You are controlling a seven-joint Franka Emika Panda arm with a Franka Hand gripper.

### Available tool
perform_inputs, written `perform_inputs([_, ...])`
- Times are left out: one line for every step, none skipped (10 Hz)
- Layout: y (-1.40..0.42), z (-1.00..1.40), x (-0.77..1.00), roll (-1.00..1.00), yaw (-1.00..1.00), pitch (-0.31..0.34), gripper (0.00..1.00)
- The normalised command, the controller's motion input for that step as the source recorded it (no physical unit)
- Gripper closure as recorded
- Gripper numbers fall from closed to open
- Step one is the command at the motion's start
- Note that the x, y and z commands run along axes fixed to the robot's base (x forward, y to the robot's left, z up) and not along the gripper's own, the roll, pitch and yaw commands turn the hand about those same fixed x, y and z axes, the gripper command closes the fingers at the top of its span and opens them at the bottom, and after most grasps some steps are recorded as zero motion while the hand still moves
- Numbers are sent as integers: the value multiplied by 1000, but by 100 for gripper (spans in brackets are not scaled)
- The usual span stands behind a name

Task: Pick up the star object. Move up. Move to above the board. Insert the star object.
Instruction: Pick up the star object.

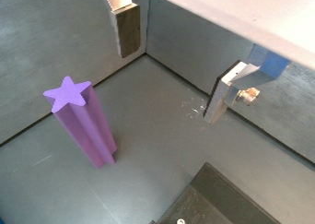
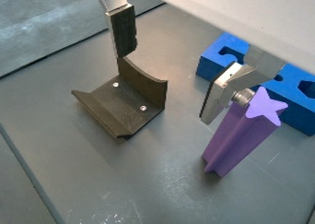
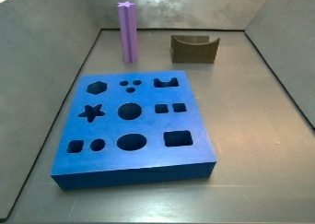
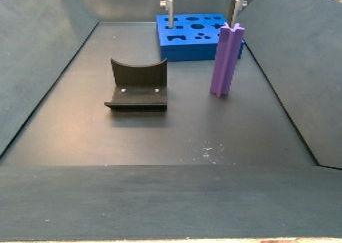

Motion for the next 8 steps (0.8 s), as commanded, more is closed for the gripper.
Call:
perform_inputs([0, 0, 0, 7, 0, 0, 0])
perform_inputs([-54, 169, -160, 23, -120, 46, 0])
perform_inputs([-117, 189, -429, 0, -129, 0, 0])
perform_inputs([17, 0, 0, -4, 0, 0, 0])
perform_inputs([0, 0, -77, 0, 0, 0, 0])
perform_inputs([-246, 49, -631, 71, 0, -33, 0])
perform_inputs([-374, 306, -574, 179, 0, -4, 0])
perform_inputs([-449, 126, -534, 196, 0, -34, 0])
